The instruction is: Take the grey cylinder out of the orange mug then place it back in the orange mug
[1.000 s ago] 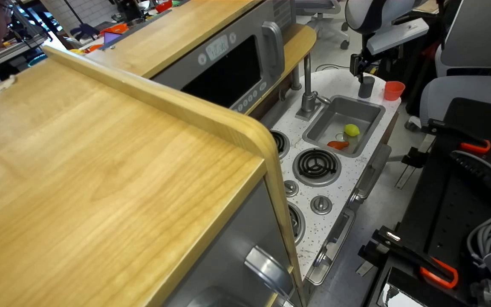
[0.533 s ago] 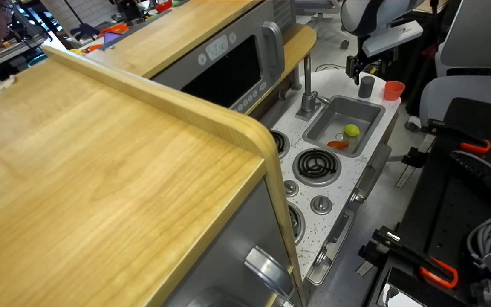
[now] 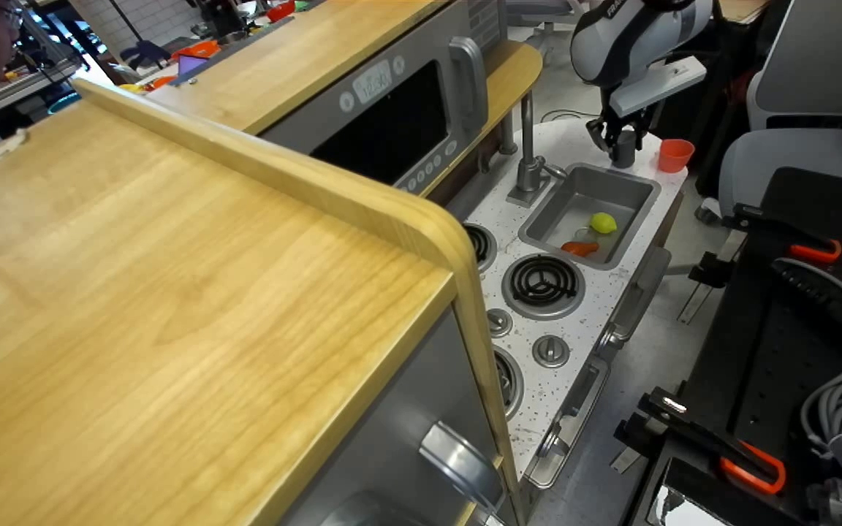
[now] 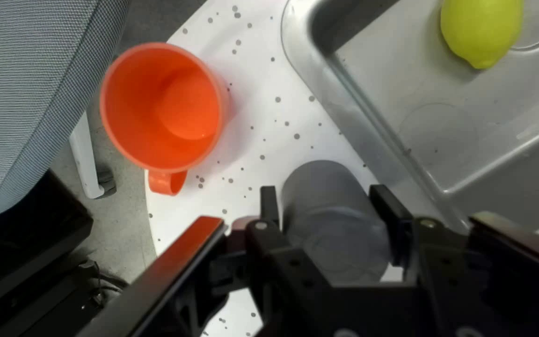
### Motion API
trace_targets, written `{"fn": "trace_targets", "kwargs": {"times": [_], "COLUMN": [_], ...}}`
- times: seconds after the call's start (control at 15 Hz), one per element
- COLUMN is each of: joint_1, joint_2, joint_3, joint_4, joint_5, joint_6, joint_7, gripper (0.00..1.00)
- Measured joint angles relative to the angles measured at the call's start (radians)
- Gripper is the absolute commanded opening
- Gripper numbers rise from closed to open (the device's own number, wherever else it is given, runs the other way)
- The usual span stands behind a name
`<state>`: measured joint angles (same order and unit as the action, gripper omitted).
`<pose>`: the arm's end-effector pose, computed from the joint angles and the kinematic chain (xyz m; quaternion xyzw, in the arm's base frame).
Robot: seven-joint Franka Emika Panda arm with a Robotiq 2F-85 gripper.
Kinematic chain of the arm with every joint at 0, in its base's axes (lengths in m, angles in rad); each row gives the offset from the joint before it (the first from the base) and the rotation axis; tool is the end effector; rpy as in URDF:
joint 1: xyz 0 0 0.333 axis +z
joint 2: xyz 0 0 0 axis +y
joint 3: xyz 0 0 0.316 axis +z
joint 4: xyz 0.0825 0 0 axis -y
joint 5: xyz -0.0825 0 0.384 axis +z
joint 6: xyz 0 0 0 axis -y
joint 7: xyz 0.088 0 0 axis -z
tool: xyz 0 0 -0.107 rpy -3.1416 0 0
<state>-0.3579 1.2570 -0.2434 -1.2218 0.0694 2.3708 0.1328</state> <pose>0.6081 -0.3678 -0.0005 0.9456 -0.3085 -0.0595 0.0844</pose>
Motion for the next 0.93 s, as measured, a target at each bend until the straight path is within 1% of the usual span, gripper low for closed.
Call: {"fn": "trace_targets", "kwargs": {"times": [0.07, 0.33, 0.53, 0.67, 0.93], "joint_1": [0.0, 0.001, 0.004, 0.004, 0.005], "joint_2": [0.008, 0.01, -0.027, -0.081, -0.211], "joint_3": [0.0, 0.0, 0.007, 0.026, 0.049], "joint_4": [0.015, 0.055, 0.044, -0.005, -0.175], "joint_5": [-0.004, -0.005, -0.004, 0.001, 0.004], "joint_6": [-0.004, -0.02, -0.019, -0.019, -0.018], "joint_7": [-0.003, -0.02, -0.038, -0.061, -0.072], "gripper": [0.19, 0.18, 0.18, 0.18, 0.18]}}
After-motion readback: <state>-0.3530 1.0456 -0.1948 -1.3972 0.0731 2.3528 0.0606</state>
